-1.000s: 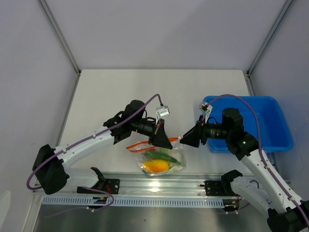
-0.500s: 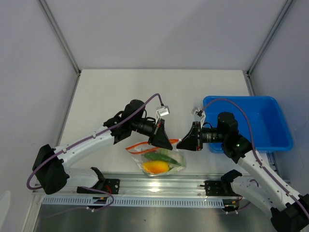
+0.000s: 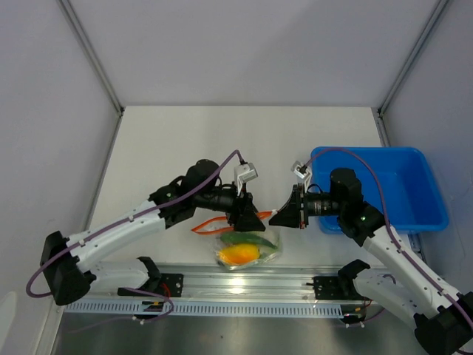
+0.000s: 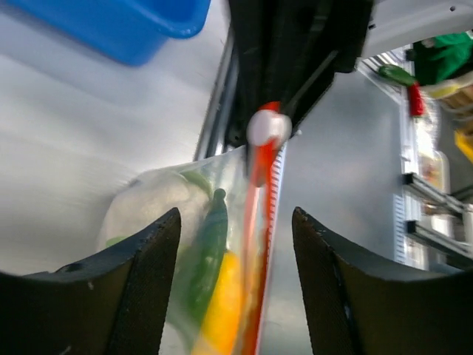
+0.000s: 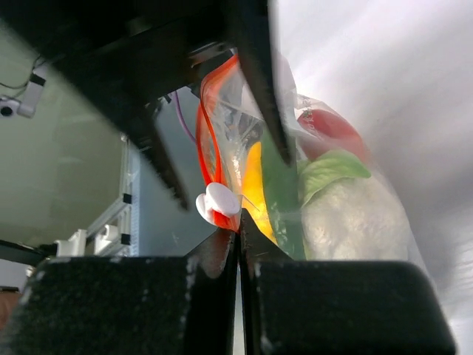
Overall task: Place the food in the zip-top bag and seal the zipper
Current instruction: Zip the zipper food storage bag at the center of the board.
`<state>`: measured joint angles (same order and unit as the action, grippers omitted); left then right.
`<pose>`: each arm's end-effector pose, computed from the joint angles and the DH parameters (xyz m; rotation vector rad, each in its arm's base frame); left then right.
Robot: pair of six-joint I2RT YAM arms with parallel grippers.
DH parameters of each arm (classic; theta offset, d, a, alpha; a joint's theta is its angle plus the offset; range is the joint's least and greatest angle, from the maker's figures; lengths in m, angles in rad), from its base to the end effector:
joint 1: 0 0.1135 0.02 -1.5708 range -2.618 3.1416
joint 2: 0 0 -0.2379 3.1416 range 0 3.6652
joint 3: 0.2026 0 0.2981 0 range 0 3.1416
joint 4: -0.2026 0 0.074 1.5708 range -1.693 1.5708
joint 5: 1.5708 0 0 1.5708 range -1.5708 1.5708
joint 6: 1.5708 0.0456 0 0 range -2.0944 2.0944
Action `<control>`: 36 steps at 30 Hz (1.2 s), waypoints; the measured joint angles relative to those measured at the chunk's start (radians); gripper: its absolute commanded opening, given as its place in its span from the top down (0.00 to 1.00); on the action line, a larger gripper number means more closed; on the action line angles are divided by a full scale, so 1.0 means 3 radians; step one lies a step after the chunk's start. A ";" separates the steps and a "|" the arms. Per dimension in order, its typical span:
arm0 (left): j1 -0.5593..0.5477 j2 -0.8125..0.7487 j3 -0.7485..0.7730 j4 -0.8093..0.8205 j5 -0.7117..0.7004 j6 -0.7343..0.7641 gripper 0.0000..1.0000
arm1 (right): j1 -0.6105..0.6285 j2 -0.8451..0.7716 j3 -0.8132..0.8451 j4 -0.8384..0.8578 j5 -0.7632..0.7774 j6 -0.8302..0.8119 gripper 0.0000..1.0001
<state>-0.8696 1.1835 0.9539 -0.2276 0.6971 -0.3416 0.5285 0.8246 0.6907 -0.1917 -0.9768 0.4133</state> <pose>0.1879 -0.2679 0.2776 1.0449 1.9758 -1.4238 0.1970 0.1588 0.2768 -0.8406 1.8724 1.5326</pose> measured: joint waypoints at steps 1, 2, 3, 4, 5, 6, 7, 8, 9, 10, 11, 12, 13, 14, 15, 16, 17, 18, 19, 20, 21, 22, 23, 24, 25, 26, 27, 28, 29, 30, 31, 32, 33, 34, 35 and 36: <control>-0.0078 -0.0092 0.0006 -0.0019 -0.0165 0.0055 0.33 | 0.0003 0.0038 0.0043 -0.0020 0.0001 0.0039 1.00; -0.0153 -0.0181 0.0019 -0.0023 -0.0308 0.0113 0.32 | 0.0003 0.0071 0.0079 -0.0039 0.0003 0.0081 1.00; -0.0219 -0.0258 0.0033 -0.0023 -0.0432 0.0160 0.33 | 0.0004 0.0097 0.0103 -0.0050 0.0006 0.0118 1.00; -0.0271 -0.0327 0.0052 -0.0018 -0.0538 0.0202 0.32 | 0.0009 0.0111 0.0120 -0.0067 0.0013 0.0155 1.00; -0.0303 -0.0379 0.0069 0.0008 -0.0612 0.0239 0.33 | 0.0011 0.0113 0.0125 -0.0080 0.0027 0.0184 1.00; -0.0314 -0.0415 0.0085 0.0038 -0.0676 0.0268 0.32 | 0.0015 0.0111 0.0125 -0.0097 0.0041 0.0205 1.00; -0.0314 -0.0435 0.0102 0.0067 -0.0734 0.0285 0.33 | 0.0020 0.0106 0.0125 -0.0116 0.0061 0.0220 1.00; -0.0314 -0.0440 0.0118 0.0092 -0.0767 0.0300 0.34 | 0.0024 0.0099 0.0125 -0.0130 0.0079 0.0233 1.00; -0.0313 -0.0439 0.0128 0.0118 -0.0792 0.0308 0.37 | 0.0028 0.0090 0.0125 -0.0140 0.0099 0.0249 1.00; -0.0313 -0.0435 0.0131 0.0142 -0.0807 0.0323 0.38 | 0.0034 0.0076 0.0125 -0.0146 0.0120 0.0275 1.00; -0.0313 -0.0430 0.0131 0.0161 -0.0807 0.0329 0.39 | 0.0038 0.0058 0.0125 -0.0153 0.0134 0.0290 1.00; -0.0313 -0.0422 0.0131 0.0186 -0.0809 0.0332 0.40 | 0.0043 0.0046 0.0125 -0.0153 0.0141 0.0301 1.00; -0.0313 -0.0413 0.0131 0.0210 -0.0807 0.0333 0.40 | 0.0051 0.0029 0.0125 -0.0153 0.0149 0.0315 1.00; -0.0313 -0.0395 0.0137 0.0229 -0.0802 0.0337 0.41 | 0.0057 0.0015 0.0125 -0.0153 0.0149 0.0336 1.00; -0.0313 -0.0364 0.0148 0.0257 -0.0786 0.0352 0.40 | 0.0062 0.0005 0.0125 -0.0151 0.0149 0.0356 1.00; -0.0313 -0.0341 0.0154 0.0284 -0.0759 0.0357 0.40 | 0.0067 -0.0004 0.0125 -0.0151 0.0149 0.0370 1.00; -0.0313 -0.0306 0.0158 0.0314 -0.0716 0.0360 0.40 | 0.0074 -0.0011 0.0125 -0.0151 0.0149 0.0380 1.00; -0.0313 -0.0277 0.0158 0.0342 -0.0683 0.0360 0.41 | 0.0078 -0.0015 0.0125 -0.0151 0.0149 0.0388 1.00; -0.0314 -0.0256 0.0158 0.0364 -0.0654 0.0359 0.41 | 0.0080 -0.0019 0.0125 -0.0151 0.0149 0.0395 1.00; -0.0314 -0.0234 0.0158 0.0393 -0.0632 0.0359 0.42 | 0.0081 -0.0019 0.0125 -0.0151 0.0149 0.0399 1.00; -0.0314 -0.0214 0.0158 0.0411 -0.0615 0.0357 0.43 | 0.0086 -0.0019 0.0125 -0.0151 0.0149 0.0407 1.00; -0.0317 -0.0196 0.0158 0.0436 -0.0596 0.0357 0.44 | 0.0086 -0.0019 0.0125 -0.0151 0.0149 0.0413 1.00; -0.0317 -0.0179 0.0160 0.0460 -0.0581 0.0357 0.45 | 0.0086 -0.0019 0.0125 -0.0151 0.0149 0.0418 1.00; -0.0319 -0.0164 0.0163 0.0476 -0.0566 0.0357 0.49 | 0.0086 -0.0019 0.0125 -0.0150 0.0149 0.0423 1.00; -0.0324 -0.0148 0.0164 0.0486 -0.0562 0.0355 0.51 | 0.0088 -0.0019 0.0125 -0.0150 0.0149 0.0429 1.00; -0.0328 -0.0136 0.0165 0.0493 -0.0558 0.0355 0.55 | 0.0088 -0.0019 0.0125 -0.0150 0.0149 0.0430 1.00; -0.0333 -0.0121 0.0169 0.0498 -0.0554 0.0352 0.57 | 0.0088 -0.0019 0.0125 -0.0150 0.0149 0.0431 1.00; -0.0337 -0.0102 0.0170 0.0507 -0.0553 0.0354 0.58 | 0.0089 -0.0019 0.0125 -0.0150 0.0149 0.0431 1.00; -0.0343 -0.0084 0.0175 0.0507 -0.0552 0.0355 0.59 | 0.0089 -0.0019 0.0125 -0.0149 0.0149 0.0431 1.00; -0.0348 -0.0067 0.0181 0.0509 -0.0551 0.0356 0.60 | 0.0089 -0.0019 0.0125 -0.0149 0.0149 0.0431 1.00; -0.0352 -0.0056 0.0182 0.0512 -0.0551 0.0355 0.61 | 0.0089 -0.0019 0.0125 -0.0149 0.0149 0.0431 1.00; -0.0355 -0.0046 0.0182 0.0514 -0.0551 0.0355 0.61 | 0.0089 -0.0019 0.0125 -0.0149 0.0149 0.0431 1.00; -0.0356 -0.0034 0.0183 0.0515 -0.0552 0.0355 0.62 | 0.0089 -0.0019 0.0125 -0.0148 0.0149 0.0431 1.00; -0.0359 -0.0028 0.0186 0.0515 -0.0552 0.0355 0.63 | 0.0089 -0.0019 0.0125 -0.0148 0.0149 0.0431 1.00; -0.0362 -0.0017 0.0189 0.0516 -0.0553 0.0355 0.65 | 0.0089 -0.0019 0.0125 -0.0148 0.0149 0.0432 1.00; -0.0367 -0.0006 0.0193 0.0516 -0.0553 0.0355 0.66 | 0.0089 -0.0019 0.0125 -0.0148 0.0149 0.0431 1.00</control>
<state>-0.9798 1.1816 1.0119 -0.0727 0.5312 -0.2352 0.5552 0.8188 0.7280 -0.2359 -0.9321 0.5426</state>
